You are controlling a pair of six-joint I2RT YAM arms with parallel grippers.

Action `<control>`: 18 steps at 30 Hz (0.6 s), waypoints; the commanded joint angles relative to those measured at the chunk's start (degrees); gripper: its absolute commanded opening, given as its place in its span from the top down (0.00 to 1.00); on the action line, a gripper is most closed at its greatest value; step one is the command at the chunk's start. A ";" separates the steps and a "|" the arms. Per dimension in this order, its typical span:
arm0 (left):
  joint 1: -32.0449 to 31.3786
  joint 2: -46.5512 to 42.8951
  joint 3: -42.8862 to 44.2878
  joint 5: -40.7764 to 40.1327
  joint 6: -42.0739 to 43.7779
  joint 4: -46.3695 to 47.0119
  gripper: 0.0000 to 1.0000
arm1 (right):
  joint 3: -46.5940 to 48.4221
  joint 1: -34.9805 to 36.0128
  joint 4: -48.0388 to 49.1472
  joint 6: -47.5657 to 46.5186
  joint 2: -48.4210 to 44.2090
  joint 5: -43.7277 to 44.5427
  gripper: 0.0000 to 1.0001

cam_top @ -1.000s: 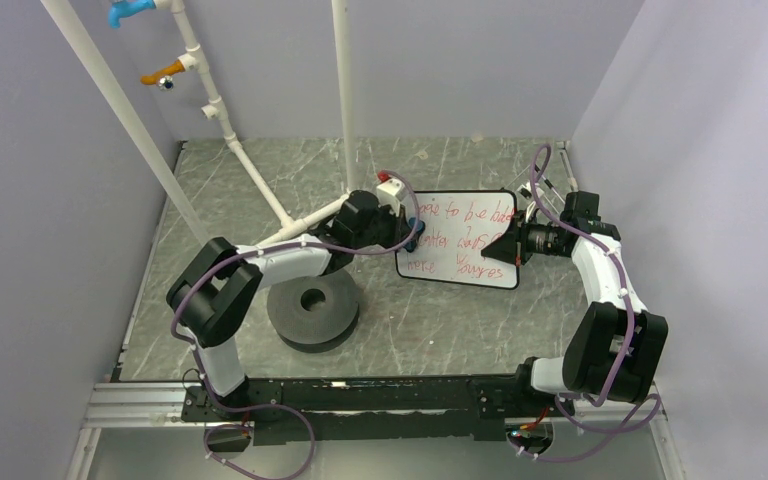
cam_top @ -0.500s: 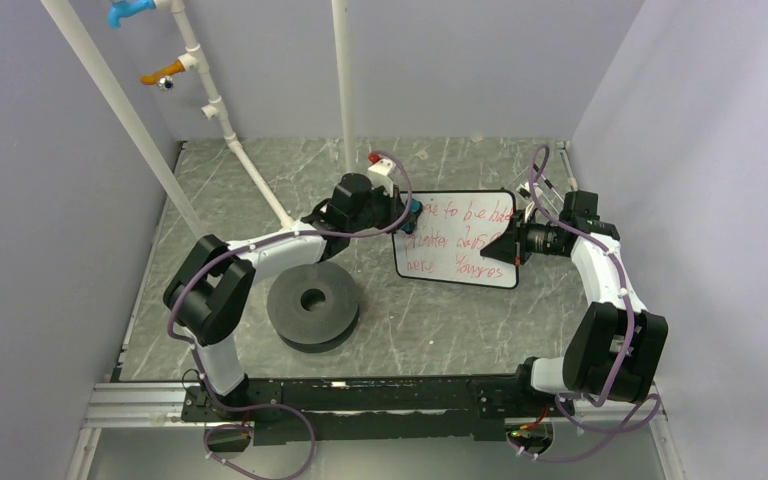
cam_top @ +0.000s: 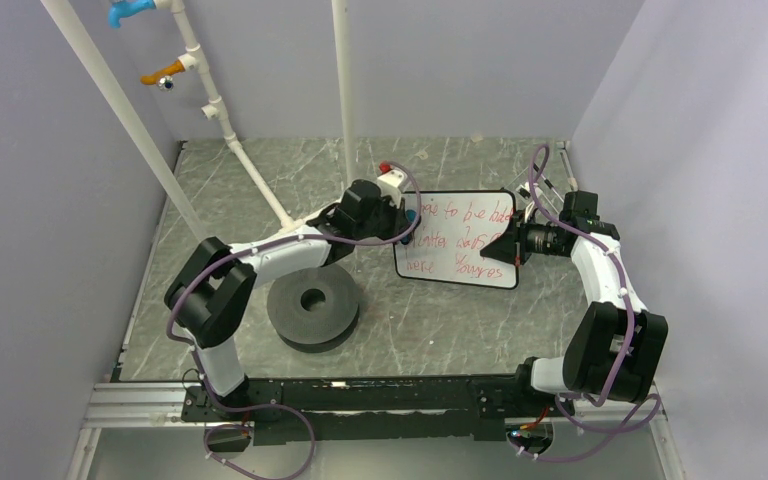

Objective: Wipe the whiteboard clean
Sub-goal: Erase the center of the board with the whiteboard.

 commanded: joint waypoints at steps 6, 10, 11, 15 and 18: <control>1.31 1.30 13.47 -4.48 3.61 -5.33 1.00 | 1.09 2.77 -4.83 -5.97 0.01 -3.38 1.00; 1.08 2.20 15.05 -2.37 4.91 -6.60 1.00 | 1.17 2.79 -5.06 -6.13 0.03 -3.38 1.00; 0.65 2.32 14.72 -1.91 5.57 -6.75 1.00 | 1.18 2.80 -5.20 -6.19 0.06 -3.45 1.00; -1.66 2.05 11.70 0.01 6.90 -6.51 1.00 | 1.31 2.83 -5.29 -6.29 0.09 -3.55 1.00; -3.01 2.08 9.53 0.94 6.77 -6.60 1.00 | 1.27 2.86 -5.29 -6.33 0.14 -3.58 1.00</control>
